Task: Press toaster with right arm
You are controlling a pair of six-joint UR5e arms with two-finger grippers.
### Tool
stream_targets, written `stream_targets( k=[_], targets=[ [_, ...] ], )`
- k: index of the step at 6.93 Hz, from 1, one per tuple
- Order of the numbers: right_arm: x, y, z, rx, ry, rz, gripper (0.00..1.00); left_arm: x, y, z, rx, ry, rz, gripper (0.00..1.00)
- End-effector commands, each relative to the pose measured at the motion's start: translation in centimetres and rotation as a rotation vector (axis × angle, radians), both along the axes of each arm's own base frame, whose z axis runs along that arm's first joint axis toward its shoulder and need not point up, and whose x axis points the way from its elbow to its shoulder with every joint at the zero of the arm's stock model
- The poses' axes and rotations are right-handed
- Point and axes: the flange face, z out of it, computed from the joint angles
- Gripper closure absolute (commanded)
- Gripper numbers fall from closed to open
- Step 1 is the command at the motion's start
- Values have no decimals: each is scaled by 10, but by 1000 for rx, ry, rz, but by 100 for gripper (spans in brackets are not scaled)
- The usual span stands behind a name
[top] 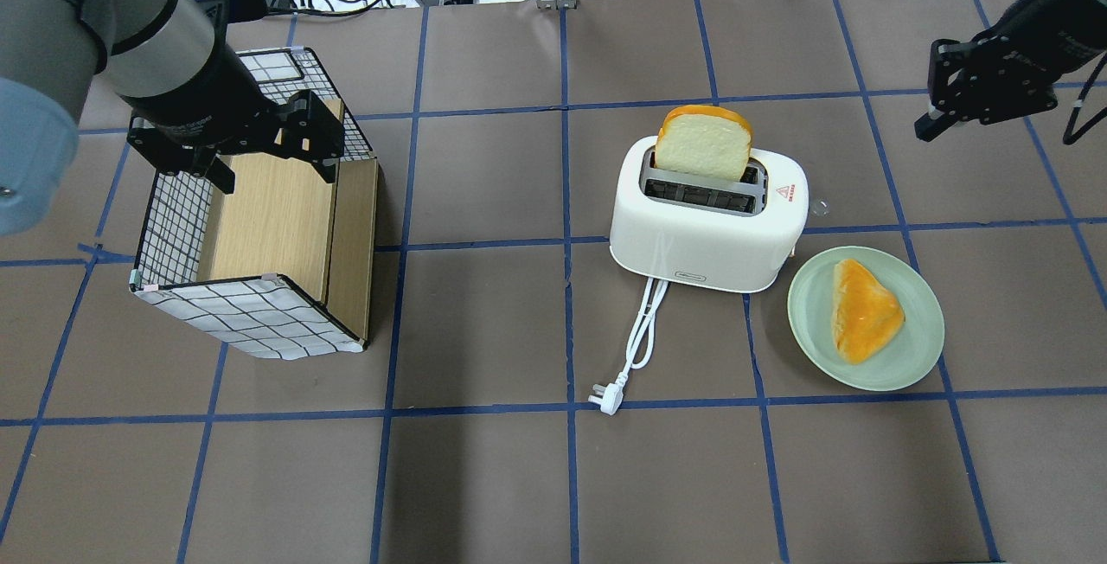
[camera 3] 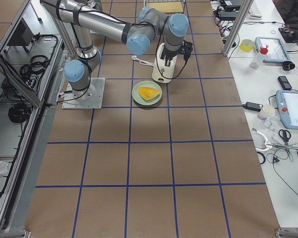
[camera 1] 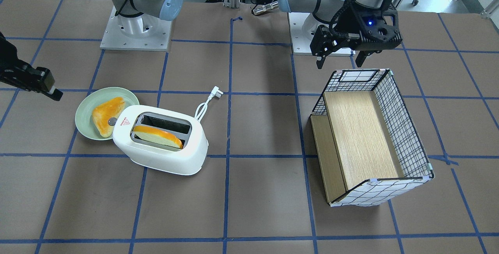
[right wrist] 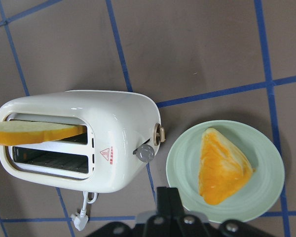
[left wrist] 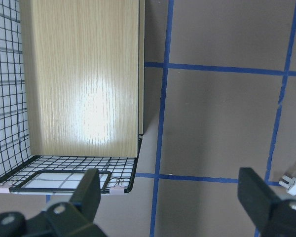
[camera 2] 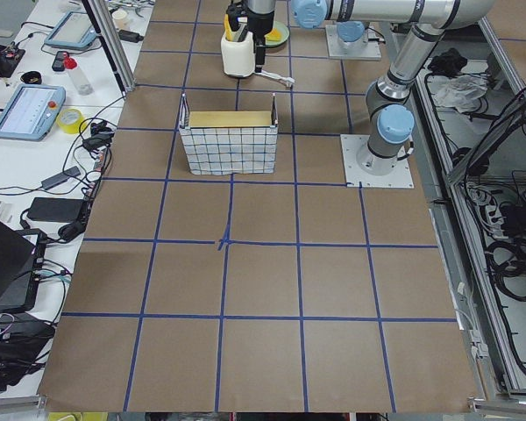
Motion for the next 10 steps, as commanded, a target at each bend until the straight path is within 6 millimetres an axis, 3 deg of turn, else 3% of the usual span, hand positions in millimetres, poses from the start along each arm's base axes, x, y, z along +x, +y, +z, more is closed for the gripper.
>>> stream_targets(
  k=[1, 2, 3, 5, 6, 10],
  targets=[
    [14, 6, 39, -20, 144, 36, 40, 0, 0, 0, 0, 0, 0, 0],
    [27, 3, 48, -33, 180, 43, 5, 0, 0, 0, 0, 0, 0, 0],
    [42, 2, 55, -37, 204, 35, 0, 0, 0, 0, 0, 1, 0, 0],
    [75, 0, 61, -47, 218, -1, 0, 0, 0, 0, 0, 0, 0, 0],
    [102, -1, 64, -71, 224, -33, 0, 0, 0, 0, 0, 1, 0, 0],
    [180, 0, 59, -101, 254, -40, 0, 0, 0, 0, 0, 0, 0, 0]
  ],
)
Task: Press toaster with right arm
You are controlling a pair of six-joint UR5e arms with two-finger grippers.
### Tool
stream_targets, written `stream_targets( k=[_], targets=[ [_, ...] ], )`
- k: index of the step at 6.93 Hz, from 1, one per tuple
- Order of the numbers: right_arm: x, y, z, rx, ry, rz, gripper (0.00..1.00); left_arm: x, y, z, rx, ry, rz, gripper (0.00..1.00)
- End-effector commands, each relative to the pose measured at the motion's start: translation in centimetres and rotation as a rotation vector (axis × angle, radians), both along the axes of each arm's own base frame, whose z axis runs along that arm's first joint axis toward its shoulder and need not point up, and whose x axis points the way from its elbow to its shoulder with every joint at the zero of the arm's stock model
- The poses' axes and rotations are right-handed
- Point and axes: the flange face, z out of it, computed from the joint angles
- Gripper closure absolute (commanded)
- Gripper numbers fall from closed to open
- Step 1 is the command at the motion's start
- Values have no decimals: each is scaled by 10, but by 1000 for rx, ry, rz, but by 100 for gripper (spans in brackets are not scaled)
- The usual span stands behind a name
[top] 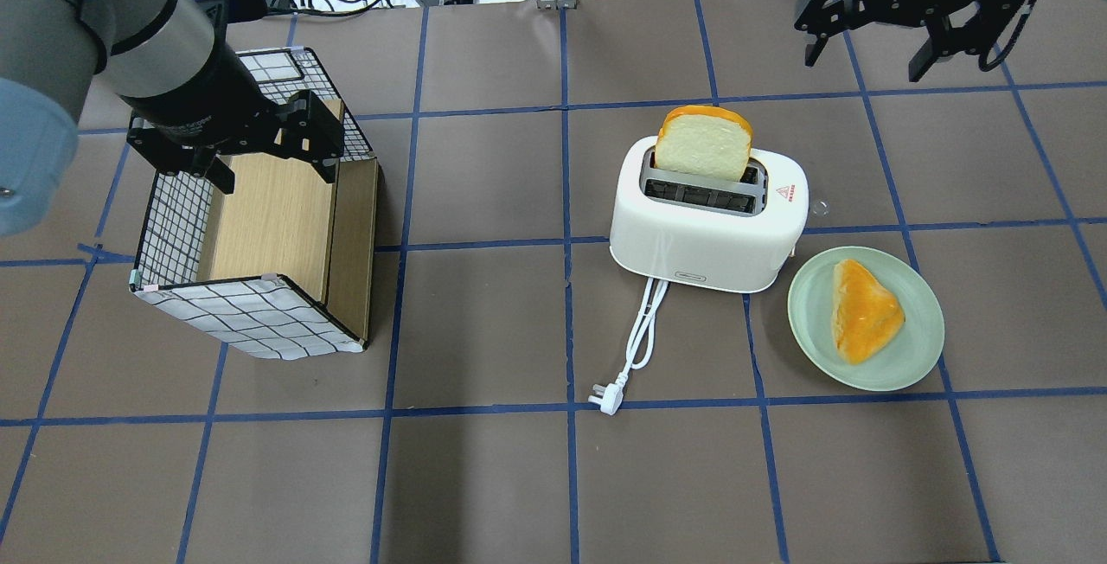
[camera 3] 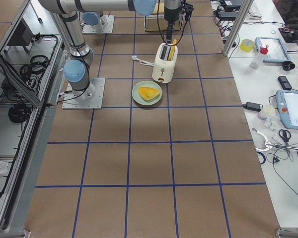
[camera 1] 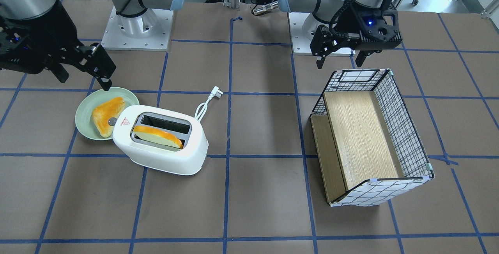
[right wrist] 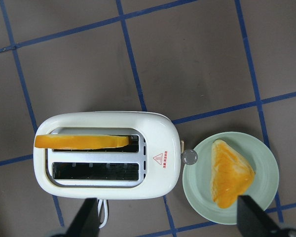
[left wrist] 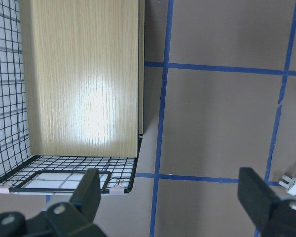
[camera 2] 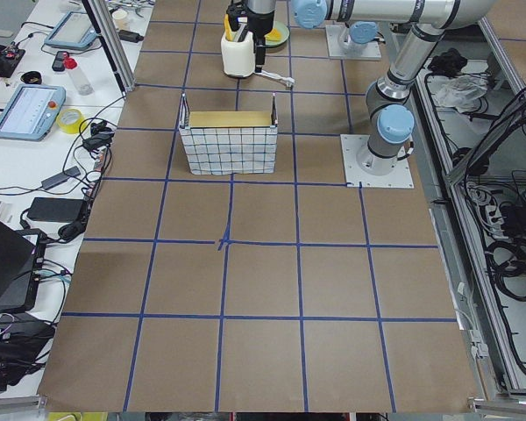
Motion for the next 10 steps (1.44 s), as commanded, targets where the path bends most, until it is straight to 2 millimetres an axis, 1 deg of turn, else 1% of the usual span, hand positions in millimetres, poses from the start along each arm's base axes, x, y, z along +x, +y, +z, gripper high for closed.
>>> stream_targets(
  k=[1, 3, 5, 6, 7, 9, 10],
  targets=[
    [34, -4, -9, -12, -11, 24, 0, 0, 0, 0, 0, 1, 0, 0],
    [37, -5, -12, -11, -8, 138, 0, 0, 0, 0, 0, 1, 0, 0],
    [36, -6, -13, -10, -6, 147, 0, 1, 0, 0, 0, 0, 2, 0],
    [28, -8, -13, -12, 1, 191, 0, 0, 0, 0, 0, 0, 0, 0],
    [26, -7, -13, -7, 21, 205, 0, 0, 0, 0, 0, 1, 0, 0],
    [21, -7, -14, 0, 58, 199, 0, 0, 0, 0, 0, 0, 0, 0],
    [22, -6, -14, 2, 60, 199, 0, 0, 0, 0, 0, 0, 0, 0]
  ],
)
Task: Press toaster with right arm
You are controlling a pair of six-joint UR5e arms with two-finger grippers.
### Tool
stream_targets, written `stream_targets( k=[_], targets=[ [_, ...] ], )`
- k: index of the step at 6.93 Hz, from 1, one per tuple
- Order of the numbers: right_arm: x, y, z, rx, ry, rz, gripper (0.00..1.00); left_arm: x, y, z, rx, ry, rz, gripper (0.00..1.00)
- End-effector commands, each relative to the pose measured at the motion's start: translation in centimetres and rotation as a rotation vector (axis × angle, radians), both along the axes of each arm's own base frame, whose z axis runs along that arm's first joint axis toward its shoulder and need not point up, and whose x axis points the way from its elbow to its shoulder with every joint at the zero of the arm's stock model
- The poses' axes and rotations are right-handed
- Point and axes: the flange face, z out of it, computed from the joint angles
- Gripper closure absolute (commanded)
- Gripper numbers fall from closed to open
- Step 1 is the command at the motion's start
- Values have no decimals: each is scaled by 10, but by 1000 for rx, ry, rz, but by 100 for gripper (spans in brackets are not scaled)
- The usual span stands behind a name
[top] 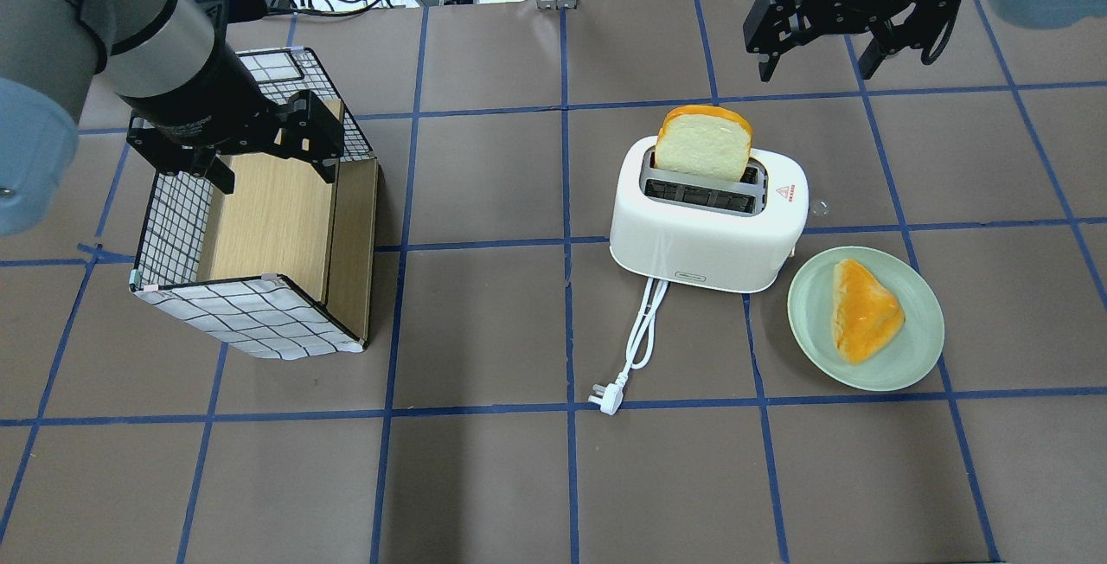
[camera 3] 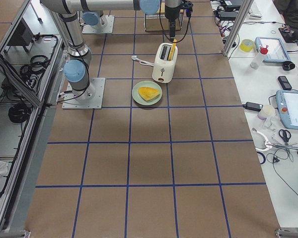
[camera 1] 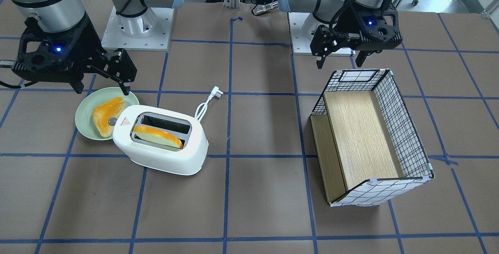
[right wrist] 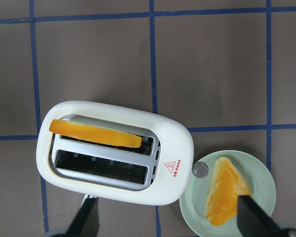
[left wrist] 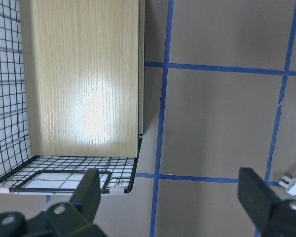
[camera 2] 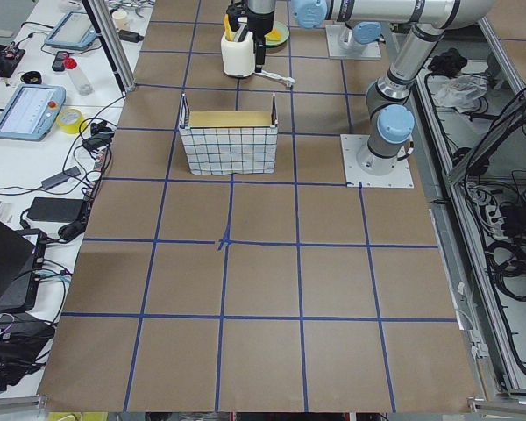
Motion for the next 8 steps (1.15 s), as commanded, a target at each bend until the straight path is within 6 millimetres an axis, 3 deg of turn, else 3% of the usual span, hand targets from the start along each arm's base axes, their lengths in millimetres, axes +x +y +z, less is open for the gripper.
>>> stream_targets(
  k=[1, 8],
  targets=[
    [0, 0, 0, 3, 8, 0, 0, 0, 0, 0, 0, 0, 0, 0],
    [-6, 12, -8, 24, 23, -19, 5, 0, 0, 0, 0, 0, 0, 0]
  ],
)
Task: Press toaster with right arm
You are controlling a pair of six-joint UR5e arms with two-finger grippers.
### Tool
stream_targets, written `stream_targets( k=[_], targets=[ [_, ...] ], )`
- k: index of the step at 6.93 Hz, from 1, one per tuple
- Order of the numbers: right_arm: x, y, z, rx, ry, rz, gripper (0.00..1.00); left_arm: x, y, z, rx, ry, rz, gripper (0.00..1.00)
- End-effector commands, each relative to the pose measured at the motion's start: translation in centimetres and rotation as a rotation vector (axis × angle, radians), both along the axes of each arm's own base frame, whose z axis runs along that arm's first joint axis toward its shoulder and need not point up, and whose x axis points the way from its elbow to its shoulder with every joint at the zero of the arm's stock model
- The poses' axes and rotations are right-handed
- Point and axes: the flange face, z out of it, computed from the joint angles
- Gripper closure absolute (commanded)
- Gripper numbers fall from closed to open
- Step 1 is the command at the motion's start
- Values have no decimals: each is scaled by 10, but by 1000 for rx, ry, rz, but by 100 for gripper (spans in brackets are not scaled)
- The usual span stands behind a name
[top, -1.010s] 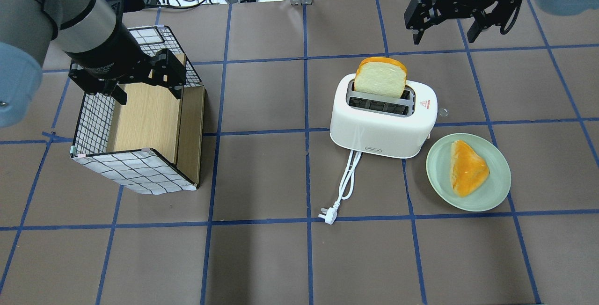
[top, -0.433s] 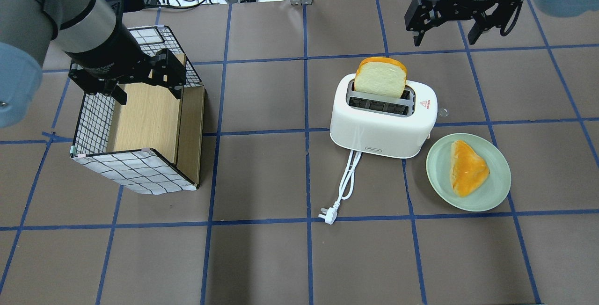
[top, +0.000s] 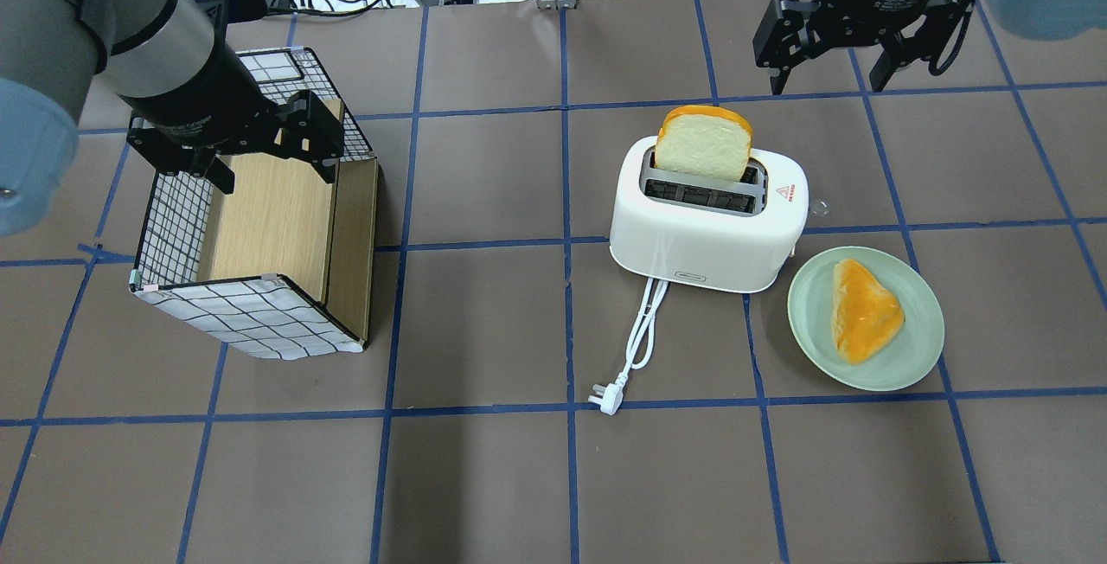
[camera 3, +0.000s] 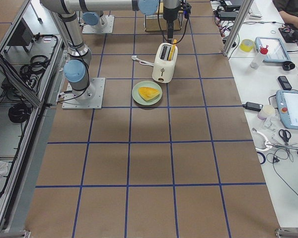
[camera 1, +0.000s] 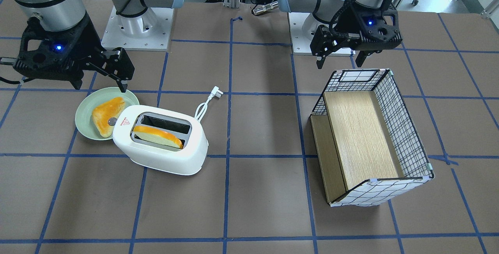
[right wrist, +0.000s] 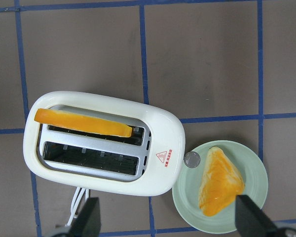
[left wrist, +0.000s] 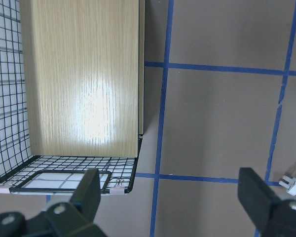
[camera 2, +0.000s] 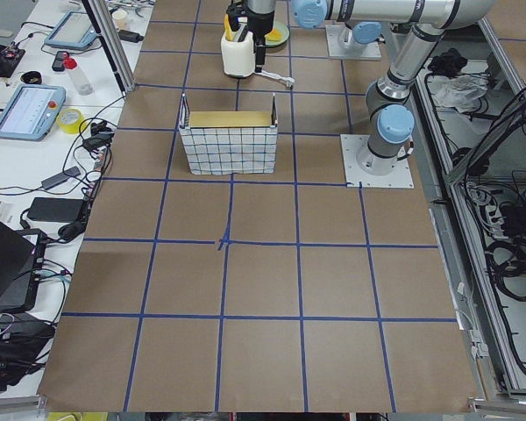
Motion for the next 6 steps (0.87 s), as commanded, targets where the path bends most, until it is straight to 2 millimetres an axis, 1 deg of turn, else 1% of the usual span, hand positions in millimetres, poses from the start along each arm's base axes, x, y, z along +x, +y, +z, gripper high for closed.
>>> stream_targets(
  k=[1, 2, 4, 6],
  targets=[
    [0, 7, -5, 3, -2, -21, 5, 0, 0, 0, 0, 0, 0, 0],
    [0, 7, -8, 1, -4, -32, 5, 0, 0, 0, 0, 0, 0, 0],
    [0, 5, -6, -19, -2, -18, 0, 0, 0, 0, 0, 0, 0, 0],
    [2, 4, -6, -21, -19, 9, 0, 0, 0, 0, 0, 0, 0, 0]
  ],
)
